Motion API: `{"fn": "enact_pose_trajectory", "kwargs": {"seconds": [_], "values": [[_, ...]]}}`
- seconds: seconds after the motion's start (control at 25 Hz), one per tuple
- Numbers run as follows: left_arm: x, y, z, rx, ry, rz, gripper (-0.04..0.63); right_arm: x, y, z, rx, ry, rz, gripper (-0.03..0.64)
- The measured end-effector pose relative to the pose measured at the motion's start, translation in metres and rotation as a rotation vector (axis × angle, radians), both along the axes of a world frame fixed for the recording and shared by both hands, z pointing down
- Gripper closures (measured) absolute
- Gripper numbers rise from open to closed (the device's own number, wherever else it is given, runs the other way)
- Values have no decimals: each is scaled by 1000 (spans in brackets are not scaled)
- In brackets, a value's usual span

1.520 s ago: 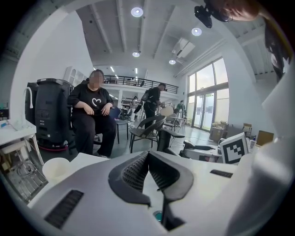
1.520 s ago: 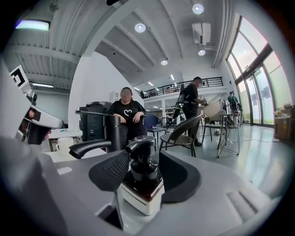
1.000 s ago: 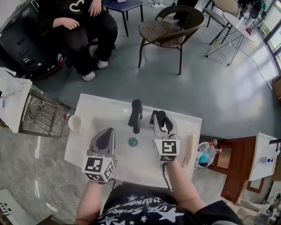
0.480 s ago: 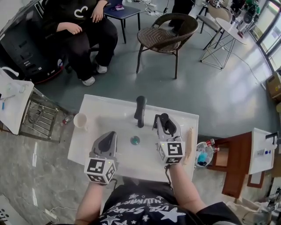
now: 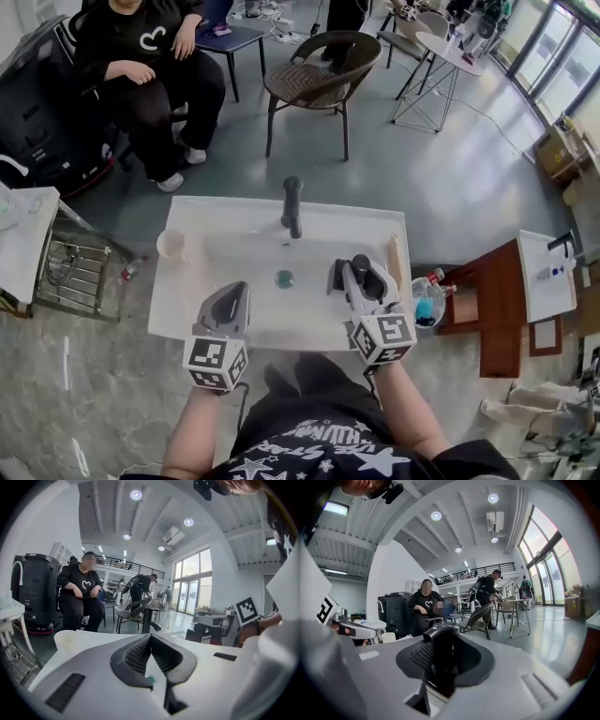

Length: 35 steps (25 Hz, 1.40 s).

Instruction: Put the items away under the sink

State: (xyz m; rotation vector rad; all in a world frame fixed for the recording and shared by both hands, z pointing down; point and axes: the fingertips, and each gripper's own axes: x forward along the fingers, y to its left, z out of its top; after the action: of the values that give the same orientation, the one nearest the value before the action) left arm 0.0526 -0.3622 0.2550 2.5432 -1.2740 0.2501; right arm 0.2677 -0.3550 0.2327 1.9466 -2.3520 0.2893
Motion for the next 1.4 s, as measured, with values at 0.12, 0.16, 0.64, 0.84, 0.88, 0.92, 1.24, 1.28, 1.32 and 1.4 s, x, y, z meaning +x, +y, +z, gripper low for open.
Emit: {"fn": "enact_pose_trajectory", "kwargs": {"seconds": [0.12, 0.16, 0.64, 0.84, 0.88, 0.92, 1.24, 1.28, 1.32, 1.4], "values": [[-4, 13, -3, 10, 5, 4, 586, 0, 30, -1, -6, 20, -5, 520], [-5, 18, -3, 12, 7, -1, 586, 0, 38, 0, -7, 27, -13, 520], [15, 119, -3, 5, 12, -142, 586, -8, 112, -2, 49, 12, -215, 520], [28, 176, 6, -6, -12, -215, 586, -14, 162, 3, 70, 4, -355, 520], [28, 187, 10, -14, -14, -232, 586, -17, 171, 6, 69, -1, -385, 520], [27, 199, 13, -24, -15, -251, 586, -21, 180, 10, 65, -9, -411, 520], [13, 247, 30, -53, -37, -324, 586, -50, 229, 34, 56, 10, -528, 520], [12, 251, 34, -55, -36, -324, 586, -53, 234, 38, 53, 11, -531, 520], [10, 255, 39, -58, -32, -323, 586, -56, 239, 43, 47, 10, -532, 520], [5, 264, 51, -67, -23, -320, 586, -64, 248, 55, 25, 10, -534, 520]]}}
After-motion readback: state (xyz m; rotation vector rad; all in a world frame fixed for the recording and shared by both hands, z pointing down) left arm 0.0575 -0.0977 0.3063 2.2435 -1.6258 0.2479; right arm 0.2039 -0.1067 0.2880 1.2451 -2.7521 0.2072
